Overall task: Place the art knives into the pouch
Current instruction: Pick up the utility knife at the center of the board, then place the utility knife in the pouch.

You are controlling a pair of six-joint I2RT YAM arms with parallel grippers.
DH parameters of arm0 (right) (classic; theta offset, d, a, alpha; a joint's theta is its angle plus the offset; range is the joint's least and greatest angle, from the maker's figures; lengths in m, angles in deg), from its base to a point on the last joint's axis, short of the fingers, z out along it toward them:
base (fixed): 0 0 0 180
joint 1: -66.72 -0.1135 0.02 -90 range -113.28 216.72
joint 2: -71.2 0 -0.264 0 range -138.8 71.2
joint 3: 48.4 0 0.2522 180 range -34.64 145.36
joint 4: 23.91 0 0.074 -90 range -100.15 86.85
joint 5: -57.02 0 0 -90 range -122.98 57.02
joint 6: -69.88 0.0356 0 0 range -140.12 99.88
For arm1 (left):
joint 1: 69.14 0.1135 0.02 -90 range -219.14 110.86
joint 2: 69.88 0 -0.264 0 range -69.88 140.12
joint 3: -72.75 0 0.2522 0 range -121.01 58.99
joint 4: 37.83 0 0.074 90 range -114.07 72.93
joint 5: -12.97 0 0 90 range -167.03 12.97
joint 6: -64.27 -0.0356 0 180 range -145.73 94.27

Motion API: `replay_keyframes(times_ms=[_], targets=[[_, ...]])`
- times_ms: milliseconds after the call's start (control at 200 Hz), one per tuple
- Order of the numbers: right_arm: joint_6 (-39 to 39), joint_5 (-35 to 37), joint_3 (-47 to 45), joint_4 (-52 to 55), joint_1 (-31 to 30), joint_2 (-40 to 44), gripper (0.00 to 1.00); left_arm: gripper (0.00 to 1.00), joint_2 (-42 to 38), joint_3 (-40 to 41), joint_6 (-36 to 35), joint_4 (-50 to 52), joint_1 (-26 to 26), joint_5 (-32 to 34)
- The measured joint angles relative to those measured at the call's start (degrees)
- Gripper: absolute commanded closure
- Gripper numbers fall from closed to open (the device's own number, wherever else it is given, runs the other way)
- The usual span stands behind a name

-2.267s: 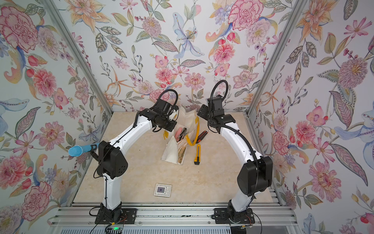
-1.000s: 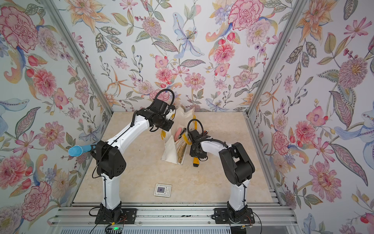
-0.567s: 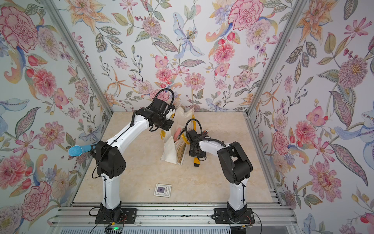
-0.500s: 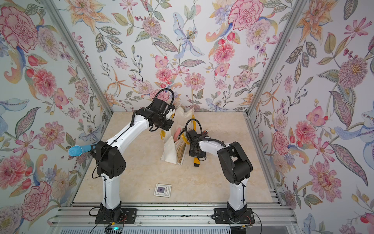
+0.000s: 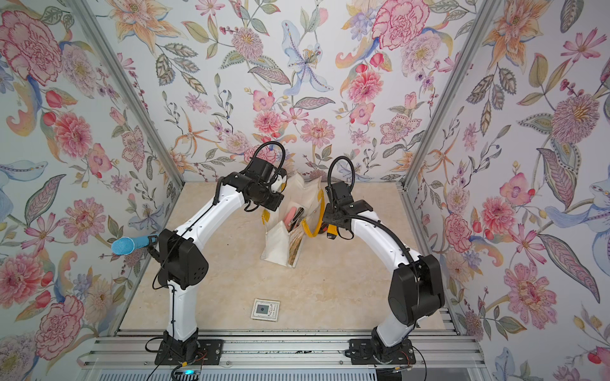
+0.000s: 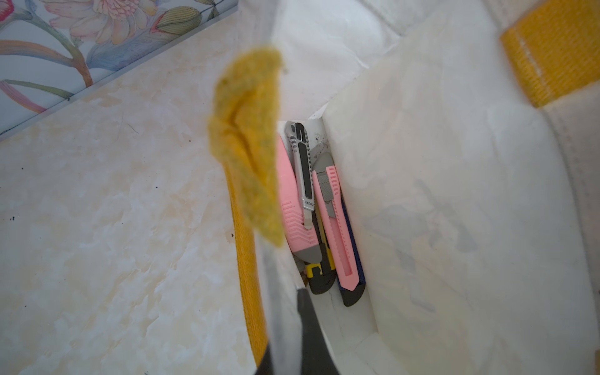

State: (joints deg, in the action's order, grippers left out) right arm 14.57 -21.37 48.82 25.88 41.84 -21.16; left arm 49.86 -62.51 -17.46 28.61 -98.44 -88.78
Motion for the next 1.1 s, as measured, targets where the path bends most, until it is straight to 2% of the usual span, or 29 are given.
replay_keyframes(times_ms=[165,395,555,831,1101], targets=[[-1.66,1.2,8.59,0.35,-0.68,1.36,0.82,1.0,0.0,-2.38,-0.17,0.98,-1.73,0.2],[-3.26,1.46,17.49,-2.32,-4.76,-2.25,0.82,1.0,0.0,-4.52,-0.15,1.36,-2.99,0.17],[-2.36,-0.96,16.35,-3.91,-5.7,-4.79,0.82,1.0,0.0,-4.83,-0.15,1.6,-3.26,0.2],[0.07,-4.76,8.44,-4.35,-6.47,-5.25,0.82,1.0,0.0,-5.18,-0.13,1.75,-3.26,0.17],[1.79,-6.27,5.6,-4.63,-7.26,-8.07,0.82,1.0,0.0,-5.79,-0.13,1.75,-3.26,0.17]])
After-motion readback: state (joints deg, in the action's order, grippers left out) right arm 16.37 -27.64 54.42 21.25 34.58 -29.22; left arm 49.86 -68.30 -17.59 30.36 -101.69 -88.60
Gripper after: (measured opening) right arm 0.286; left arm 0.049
